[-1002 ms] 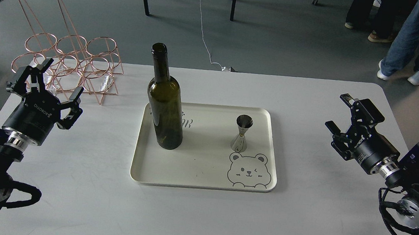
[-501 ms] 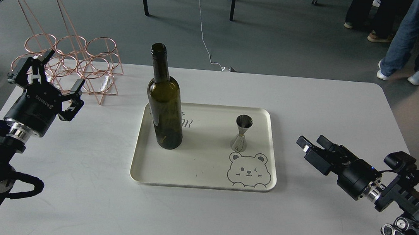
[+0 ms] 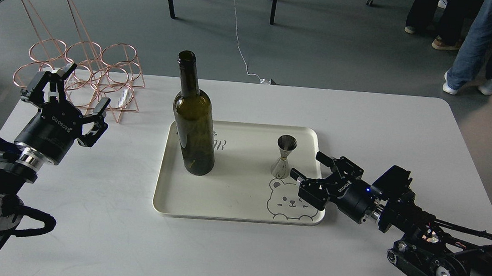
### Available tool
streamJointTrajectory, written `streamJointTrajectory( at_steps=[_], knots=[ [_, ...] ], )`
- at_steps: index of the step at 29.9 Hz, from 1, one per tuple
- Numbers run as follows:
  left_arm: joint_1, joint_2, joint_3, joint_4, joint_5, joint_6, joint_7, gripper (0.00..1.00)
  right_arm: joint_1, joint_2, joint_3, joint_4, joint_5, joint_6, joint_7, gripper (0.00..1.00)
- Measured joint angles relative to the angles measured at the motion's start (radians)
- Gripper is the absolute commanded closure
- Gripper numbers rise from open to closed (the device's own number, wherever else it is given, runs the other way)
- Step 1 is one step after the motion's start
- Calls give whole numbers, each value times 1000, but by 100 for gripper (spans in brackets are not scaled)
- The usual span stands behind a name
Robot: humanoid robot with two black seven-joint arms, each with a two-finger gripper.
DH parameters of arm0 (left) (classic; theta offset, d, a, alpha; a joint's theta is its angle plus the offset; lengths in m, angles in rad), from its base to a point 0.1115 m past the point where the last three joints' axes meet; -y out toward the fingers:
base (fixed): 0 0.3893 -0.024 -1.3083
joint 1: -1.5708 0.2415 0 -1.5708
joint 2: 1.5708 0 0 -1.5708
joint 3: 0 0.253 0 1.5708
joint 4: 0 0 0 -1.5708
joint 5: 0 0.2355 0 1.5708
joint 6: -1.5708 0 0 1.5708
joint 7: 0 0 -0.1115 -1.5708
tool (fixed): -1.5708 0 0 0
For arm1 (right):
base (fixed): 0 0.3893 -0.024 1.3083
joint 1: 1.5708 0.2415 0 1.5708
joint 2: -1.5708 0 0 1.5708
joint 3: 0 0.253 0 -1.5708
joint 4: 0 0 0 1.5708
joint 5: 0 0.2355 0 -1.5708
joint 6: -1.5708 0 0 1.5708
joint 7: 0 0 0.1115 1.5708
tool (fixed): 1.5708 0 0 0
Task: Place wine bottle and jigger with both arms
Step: 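Reach the right gripper toward the metal jigger on the tray, then grasp the jigger with the right gripper and lift it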
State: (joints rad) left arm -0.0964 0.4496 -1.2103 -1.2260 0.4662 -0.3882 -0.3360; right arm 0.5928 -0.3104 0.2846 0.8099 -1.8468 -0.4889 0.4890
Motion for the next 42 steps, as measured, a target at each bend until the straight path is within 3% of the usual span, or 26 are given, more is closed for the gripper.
streamJointTrajectory(
  at_steps=[3, 10, 14, 16, 18, 21, 34, 42],
  knots=[
    [0, 0, 0, -4, -1, 0, 0, 2, 28, 40, -22, -40, 0, 0, 0, 21],
    [0, 0, -2, -6, -3, 2, 0, 2, 63, 105, -28, -99, 0, 0, 0, 23],
    [0, 0, -2, -6, -3, 2, 0, 2, 70, 126, -28, -117, 0, 0, 0, 44],
    [0, 0, -2, -6, -3, 3, 0, 2, 71, 131, -28, -122, 0, 0, 0, 60],
    [0, 0, -2, -6, -3, 3, 0, 2, 70, 133, -29, -129, 0, 0, 0, 63],
    [0, 0, -2, -6, -3, 3, 0, 2, 68, 134, -30, -135, 0, 0, 0, 79],
    [0, 0, -3, -6, -3, 3, 0, 2, 76, 130, -9, -114, 7, 0, 0, 82],
    [0, 1, -7, -6, -3, 2, 0, 2, 82, 54, 143, -87, 22, 0, 0, 81]
  ],
)
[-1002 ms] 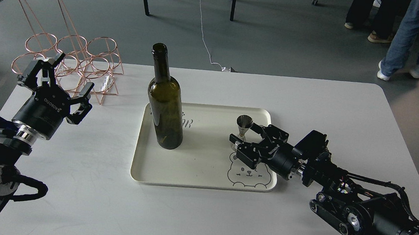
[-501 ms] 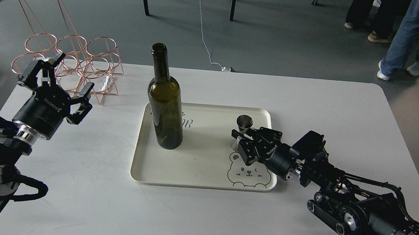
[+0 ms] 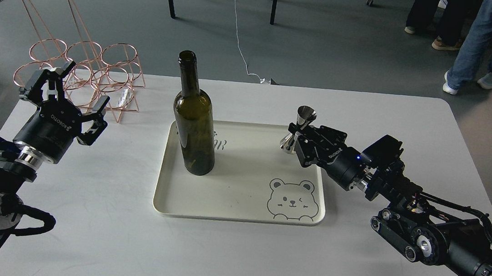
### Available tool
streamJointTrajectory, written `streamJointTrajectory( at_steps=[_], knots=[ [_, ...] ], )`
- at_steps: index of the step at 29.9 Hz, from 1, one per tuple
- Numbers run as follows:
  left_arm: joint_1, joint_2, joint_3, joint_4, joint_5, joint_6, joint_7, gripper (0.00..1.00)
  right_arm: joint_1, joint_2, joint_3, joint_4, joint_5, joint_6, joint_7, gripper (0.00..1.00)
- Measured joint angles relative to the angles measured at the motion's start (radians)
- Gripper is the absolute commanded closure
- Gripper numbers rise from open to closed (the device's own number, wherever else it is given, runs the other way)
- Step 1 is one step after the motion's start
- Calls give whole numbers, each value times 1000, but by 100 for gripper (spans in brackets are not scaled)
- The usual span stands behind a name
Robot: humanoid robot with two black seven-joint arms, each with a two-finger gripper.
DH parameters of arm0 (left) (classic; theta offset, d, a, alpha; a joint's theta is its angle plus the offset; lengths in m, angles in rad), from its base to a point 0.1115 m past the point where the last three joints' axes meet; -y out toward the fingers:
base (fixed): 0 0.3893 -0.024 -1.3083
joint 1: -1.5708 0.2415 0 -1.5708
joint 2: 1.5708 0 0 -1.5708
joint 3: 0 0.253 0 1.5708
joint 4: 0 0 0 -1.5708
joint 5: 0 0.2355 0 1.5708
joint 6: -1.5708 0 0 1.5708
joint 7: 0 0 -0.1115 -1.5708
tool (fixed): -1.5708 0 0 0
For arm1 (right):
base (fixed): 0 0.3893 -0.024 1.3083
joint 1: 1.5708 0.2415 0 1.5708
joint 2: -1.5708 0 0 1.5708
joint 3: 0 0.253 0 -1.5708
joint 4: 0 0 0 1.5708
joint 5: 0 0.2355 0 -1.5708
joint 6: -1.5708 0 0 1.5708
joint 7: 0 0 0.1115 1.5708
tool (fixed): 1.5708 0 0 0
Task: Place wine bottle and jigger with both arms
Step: 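Grasp the jigger with the right gripper and lift it, then carry the jigger off the tray and set it on the table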
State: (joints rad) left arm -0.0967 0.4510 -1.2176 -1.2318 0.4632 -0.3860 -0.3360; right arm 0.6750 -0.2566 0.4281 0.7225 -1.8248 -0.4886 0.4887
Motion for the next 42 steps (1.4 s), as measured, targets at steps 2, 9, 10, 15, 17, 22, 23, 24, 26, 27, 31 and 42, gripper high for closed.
streamJointTrajectory(
  at_steps=[2, 9, 10, 15, 17, 22, 23, 24, 26, 27, 31, 42],
  knots=[
    [0, 2, -1, 0, 0, -1, 0, 2, -6, -42, 53, 6, 11, 0, 0, 81],
    [0, 5, -4, 0, 0, -2, -1, 2, -88, -198, 128, 19, 71, 0, 0, 81],
    [0, 4, -4, 0, 0, -2, -2, 2, -109, -211, 135, 18, 86, 0, 0, 81],
    [-3, -3, -1, 0, 0, -1, -2, 2, -202, -253, 142, 14, 109, 0, 0, 79],
    [-3, -4, 1, 0, 0, 1, -1, 2, -233, -264, 142, 14, 109, 0, 0, 79],
    [-3, -4, 3, 0, 0, 0, 0, 2, -262, -281, 143, 12, 110, 0, 0, 79],
    [-3, -4, 3, 0, 0, -1, 0, 2, -262, -281, 144, 12, 110, 0, 0, 79],
    [-3, -3, 3, 0, 0, -1, 0, 2, -262, -281, 144, 11, 110, 0, 0, 79],
    [-3, -3, 3, 0, 0, -2, 0, 2, -262, -282, 144, 8, 110, 0, 0, 79],
    [-3, -3, 3, 0, 0, -2, 0, 2, -262, -282, 144, 2, 110, 0, 0, 79],
    [-3, -2, 3, 0, 0, -3, 0, 2, -258, -278, 142, -33, 110, 0, 0, 77],
    [-2, -4, 4, -4, 0, -4, -1, 2, -255, -282, 142, -44, 110, 0, 0, 42]
  ],
)
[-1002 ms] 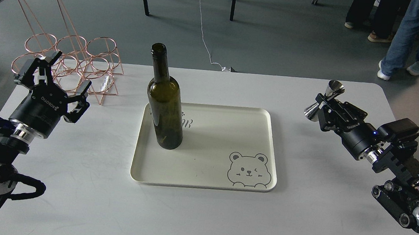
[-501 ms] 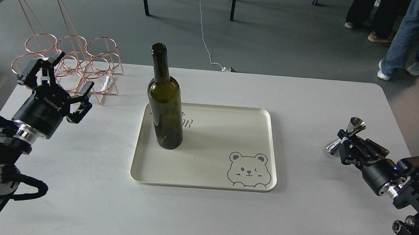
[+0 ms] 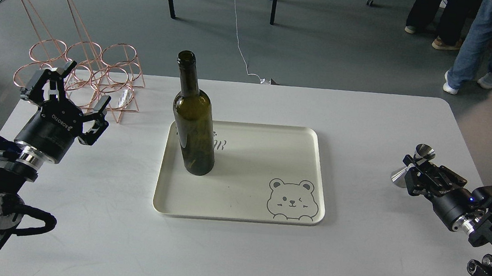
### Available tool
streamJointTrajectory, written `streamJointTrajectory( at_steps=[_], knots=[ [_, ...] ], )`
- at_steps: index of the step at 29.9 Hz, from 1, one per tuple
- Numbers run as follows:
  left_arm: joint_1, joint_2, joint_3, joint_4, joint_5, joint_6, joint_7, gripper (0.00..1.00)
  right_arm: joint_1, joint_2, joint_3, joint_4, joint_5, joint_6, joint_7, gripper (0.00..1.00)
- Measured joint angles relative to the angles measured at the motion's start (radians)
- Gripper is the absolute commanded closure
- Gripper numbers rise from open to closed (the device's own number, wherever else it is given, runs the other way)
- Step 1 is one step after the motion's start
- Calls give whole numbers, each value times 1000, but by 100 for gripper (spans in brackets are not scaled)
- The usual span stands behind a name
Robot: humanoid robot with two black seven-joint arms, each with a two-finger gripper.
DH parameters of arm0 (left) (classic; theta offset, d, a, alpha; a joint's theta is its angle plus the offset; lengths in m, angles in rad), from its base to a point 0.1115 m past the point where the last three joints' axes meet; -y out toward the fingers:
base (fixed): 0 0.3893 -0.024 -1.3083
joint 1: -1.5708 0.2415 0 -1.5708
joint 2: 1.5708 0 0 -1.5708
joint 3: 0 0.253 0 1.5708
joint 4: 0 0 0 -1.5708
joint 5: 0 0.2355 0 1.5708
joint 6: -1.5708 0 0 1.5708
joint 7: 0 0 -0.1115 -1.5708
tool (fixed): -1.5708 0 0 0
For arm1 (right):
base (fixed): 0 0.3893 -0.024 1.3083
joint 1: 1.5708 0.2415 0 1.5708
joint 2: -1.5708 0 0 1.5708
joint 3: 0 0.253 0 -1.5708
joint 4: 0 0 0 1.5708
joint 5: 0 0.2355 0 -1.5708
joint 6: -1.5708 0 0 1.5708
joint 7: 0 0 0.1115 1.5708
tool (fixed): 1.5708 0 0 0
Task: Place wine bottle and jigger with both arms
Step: 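Carry the jigger off the tray and set it on the table, then withdraw the right gripper and swing the left gripper toward the bottle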
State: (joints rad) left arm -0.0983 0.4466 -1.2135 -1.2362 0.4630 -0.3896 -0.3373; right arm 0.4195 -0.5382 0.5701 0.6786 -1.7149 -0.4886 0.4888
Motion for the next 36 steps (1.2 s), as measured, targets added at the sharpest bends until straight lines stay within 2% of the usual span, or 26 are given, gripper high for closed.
streamJointTrajectory(
  at_steps=[2, 4, 7, 16, 23, 29, 33, 36],
  knots=[
    [1, 0, 0, -6, 0, 0, 0, 2, -1, 0, 0, 2, 0, 0, 0, 32],
    [4, 0, 0, -10, 0, 0, -1, 2, -3, -1, 0, 4, 0, 0, 0, 19],
    [6, 1, -1, -14, 0, 0, -2, 2, -5, -9, -1, 11, 0, 0, 0, 6],
    [7, 0, 0, -17, 0, 0, -3, 2, -54, -165, -22, 117, 0, 0, 0, 2],
    [10, 2, 1, -24, -1, 0, -3, 2, -198, -391, -24, 340, 42, 0, 0, 2],
    [11, 2, 2, -23, -1, 14, 0, 2, -251, -582, -51, 725, 390, 0, 0, 2],
    [4, 3, 0, -8, -1, 19, 1, 2, -159, -596, -55, 854, 641, 0, 0, 2],
    [2, 14, -16, 6, -6, 24, -5, 2, -47, -526, -54, 873, 802, 0, 0, 2]
  ],
)
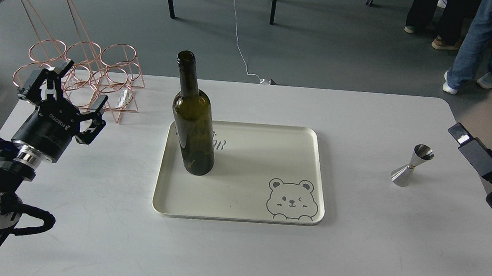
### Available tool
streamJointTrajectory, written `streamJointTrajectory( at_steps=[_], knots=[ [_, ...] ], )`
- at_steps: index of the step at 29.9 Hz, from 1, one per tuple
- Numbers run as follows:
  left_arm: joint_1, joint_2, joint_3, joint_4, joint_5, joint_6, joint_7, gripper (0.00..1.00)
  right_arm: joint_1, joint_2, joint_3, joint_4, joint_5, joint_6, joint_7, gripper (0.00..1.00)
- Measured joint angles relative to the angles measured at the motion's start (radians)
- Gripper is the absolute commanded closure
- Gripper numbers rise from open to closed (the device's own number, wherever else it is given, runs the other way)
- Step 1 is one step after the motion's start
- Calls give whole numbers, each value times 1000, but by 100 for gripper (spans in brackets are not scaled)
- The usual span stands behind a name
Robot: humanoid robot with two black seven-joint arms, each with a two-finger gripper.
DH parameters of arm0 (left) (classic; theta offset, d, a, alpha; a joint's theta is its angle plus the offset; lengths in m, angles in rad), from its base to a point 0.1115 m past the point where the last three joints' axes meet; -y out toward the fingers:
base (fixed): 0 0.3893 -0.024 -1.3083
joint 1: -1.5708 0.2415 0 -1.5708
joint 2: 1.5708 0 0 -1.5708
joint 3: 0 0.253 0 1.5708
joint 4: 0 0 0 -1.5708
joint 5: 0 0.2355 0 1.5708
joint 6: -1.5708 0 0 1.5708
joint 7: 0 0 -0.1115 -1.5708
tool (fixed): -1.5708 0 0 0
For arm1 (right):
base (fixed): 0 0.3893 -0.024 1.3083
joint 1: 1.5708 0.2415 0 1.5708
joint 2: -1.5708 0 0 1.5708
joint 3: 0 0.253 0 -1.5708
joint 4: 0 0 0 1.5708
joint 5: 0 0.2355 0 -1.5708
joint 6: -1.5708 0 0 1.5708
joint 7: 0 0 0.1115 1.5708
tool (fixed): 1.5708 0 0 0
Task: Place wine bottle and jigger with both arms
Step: 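Withdraw the right gripper and swing the left gripper toward the bottle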
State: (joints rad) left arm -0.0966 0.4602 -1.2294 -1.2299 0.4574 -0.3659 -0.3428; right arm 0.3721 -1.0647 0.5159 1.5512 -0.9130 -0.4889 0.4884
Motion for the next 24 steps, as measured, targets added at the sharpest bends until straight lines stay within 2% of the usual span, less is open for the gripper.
streamJointTrajectory(
  at_steps=[5, 8, 10, 12, 15, 18, 20, 24],
  knots=[
    [-1, 48, -37, 44, -30, 24, -12, 2, 178, 210, 3, -7, 287, 0, 0, 1],
    [-1, 104, -58, 51, -83, -43, -24, 2, 233, 286, 4, -35, 490, 0, 0, 1],
    [-1, 129, -61, 47, -97, -91, -38, 2, 251, 339, 6, -90, 607, 38, 0, 1],
    [-1, 156, -62, 28, -88, -113, -67, 2, 259, 383, 12, -177, 684, 156, 0, 1],
    [5, 204, -63, -13, -20, -120, -121, 2, 260, 410, 22, -308, 734, 415, 0, 1],
    [7, 238, -63, -54, 68, -121, -142, 2, 249, 423, 23, -397, 754, 641, 0, 1],
    [8, 253, -64, -85, 132, -121, -145, 2, 241, 434, 22, -422, 757, 706, 0, 1],
    [9, 278, -68, -199, 375, -121, -146, 2, 229, 463, 16, -437, 757, 734, 0, 1]
  ],
)
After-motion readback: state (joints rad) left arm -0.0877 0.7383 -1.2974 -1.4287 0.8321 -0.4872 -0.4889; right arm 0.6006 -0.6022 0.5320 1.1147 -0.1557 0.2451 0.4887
